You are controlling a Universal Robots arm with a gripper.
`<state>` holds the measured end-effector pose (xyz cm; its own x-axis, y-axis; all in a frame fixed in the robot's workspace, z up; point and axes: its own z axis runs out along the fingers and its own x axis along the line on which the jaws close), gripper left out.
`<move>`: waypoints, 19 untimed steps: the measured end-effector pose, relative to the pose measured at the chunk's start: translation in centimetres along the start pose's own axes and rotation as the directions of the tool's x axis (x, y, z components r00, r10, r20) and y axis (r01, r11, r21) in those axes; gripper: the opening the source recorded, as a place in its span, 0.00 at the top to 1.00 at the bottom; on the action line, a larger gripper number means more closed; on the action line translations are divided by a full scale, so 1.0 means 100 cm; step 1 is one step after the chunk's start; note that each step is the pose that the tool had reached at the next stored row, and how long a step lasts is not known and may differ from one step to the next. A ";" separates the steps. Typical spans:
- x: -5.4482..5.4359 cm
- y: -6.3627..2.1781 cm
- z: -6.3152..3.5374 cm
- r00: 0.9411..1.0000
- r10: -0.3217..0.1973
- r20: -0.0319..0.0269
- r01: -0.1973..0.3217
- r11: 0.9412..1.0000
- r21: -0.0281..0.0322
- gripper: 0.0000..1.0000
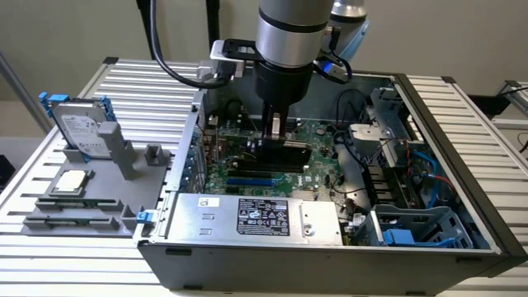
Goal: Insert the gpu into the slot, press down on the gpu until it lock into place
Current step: 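Insert the gpu into the slot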
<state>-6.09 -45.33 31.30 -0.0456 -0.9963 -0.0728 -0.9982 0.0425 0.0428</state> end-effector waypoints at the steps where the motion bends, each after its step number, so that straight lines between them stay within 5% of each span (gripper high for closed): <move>1: 0.000 0.0000 0.0004 1.000 0.000 0.000 0.000 1.000 0.000 0.74; 19: 0.001 0.0016 0.0030 1.000 -0.001 0.003 0.001 1.000 -0.001 0.74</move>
<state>-6.27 -45.39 31.00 -0.0450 -0.9961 -0.0759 -0.9982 0.0418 0.0432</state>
